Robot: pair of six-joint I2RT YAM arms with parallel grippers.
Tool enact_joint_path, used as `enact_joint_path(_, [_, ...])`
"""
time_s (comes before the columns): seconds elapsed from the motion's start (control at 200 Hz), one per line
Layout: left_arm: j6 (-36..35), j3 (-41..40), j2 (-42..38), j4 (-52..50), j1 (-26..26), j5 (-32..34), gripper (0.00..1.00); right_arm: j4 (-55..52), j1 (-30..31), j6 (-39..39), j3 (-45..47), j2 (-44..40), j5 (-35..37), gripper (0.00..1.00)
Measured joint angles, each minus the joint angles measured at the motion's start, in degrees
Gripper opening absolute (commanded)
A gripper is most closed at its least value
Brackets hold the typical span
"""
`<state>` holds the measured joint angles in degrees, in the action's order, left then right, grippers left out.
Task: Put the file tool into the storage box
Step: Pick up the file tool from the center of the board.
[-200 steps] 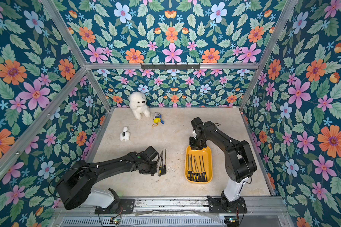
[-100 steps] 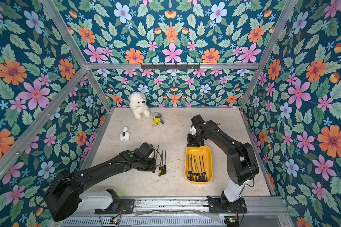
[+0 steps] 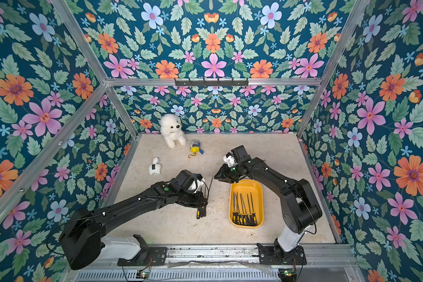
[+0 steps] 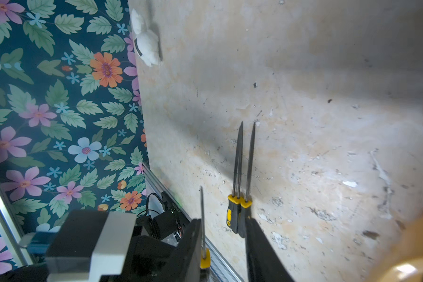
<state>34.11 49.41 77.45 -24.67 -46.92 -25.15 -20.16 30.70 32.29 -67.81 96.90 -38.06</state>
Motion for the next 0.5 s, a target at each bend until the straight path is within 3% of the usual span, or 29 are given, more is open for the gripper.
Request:
enact_joint_path(0.275, [0.00, 0.07, 0.57, 0.94, -0.74, -1.09, 0.01, 1.49, 1.05, 1.22, -1.05, 3.58, -0.83, 0.27])
enact_joint_path(0.43, [-0.02, -0.20, 0.59, 1.99, -0.98, -2.10, 0.01, 0.02, 1.27, 0.81, -2.84, 5.51, -0.63, 0.00])
enact_joint_path(0.5, [0.02, -0.24, 0.63, 1.97, -0.98, -2.60, 0.04, -0.98, 1.38, 0.52, -3.39, 5.77, -0.39, 0.00])
